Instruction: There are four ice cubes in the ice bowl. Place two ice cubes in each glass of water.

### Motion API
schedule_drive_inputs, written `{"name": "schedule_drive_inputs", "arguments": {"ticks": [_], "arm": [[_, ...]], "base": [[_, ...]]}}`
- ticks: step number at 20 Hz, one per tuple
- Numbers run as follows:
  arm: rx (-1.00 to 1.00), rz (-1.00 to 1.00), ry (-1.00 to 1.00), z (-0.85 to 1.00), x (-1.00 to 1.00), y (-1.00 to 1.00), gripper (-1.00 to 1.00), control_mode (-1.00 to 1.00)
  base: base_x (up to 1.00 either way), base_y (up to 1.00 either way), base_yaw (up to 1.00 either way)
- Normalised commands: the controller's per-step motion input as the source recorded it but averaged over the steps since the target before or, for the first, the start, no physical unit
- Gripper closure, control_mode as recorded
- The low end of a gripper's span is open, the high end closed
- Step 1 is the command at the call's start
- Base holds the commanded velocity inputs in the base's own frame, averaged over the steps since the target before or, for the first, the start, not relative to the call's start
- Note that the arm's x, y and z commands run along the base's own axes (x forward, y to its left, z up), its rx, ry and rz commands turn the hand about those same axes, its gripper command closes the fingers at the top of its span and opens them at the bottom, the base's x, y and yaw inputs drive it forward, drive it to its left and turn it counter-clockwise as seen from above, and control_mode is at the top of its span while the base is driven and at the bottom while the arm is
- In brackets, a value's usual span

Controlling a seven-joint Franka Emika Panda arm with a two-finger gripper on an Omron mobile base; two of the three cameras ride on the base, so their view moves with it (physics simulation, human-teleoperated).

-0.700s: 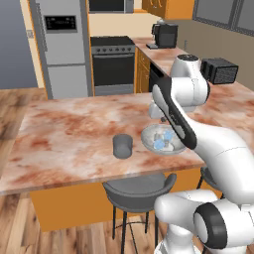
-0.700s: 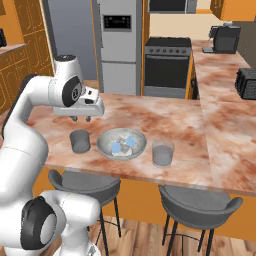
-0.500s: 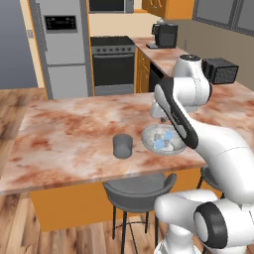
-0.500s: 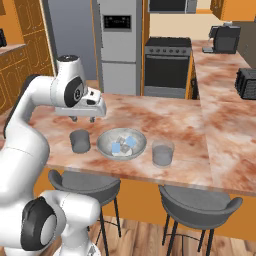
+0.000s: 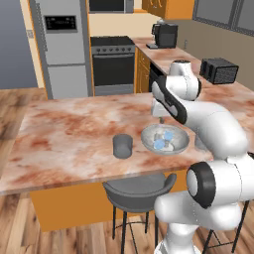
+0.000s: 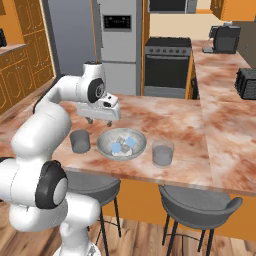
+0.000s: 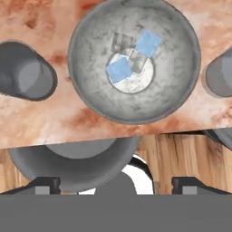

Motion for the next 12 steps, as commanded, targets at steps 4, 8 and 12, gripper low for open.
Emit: {"name": "schedule_drive_inputs", "arguments": {"ticks": [4, 8, 12], "arm": [[0.05, -0.24, 0.27, -0.49, 0.48, 0.00, -1.00, -1.00], [0.15, -0.13, 0.11, -0.65, -0.34, -0.01, -1.00, -1.00], [0.11, -0.13, 0.05, -0.77, -0.31, 0.00, -1.00, -1.00]], "base": [[0.00, 0.00, 0.00], [0.00, 0.00, 0.00], [0.00, 0.00, 0.00]]}}
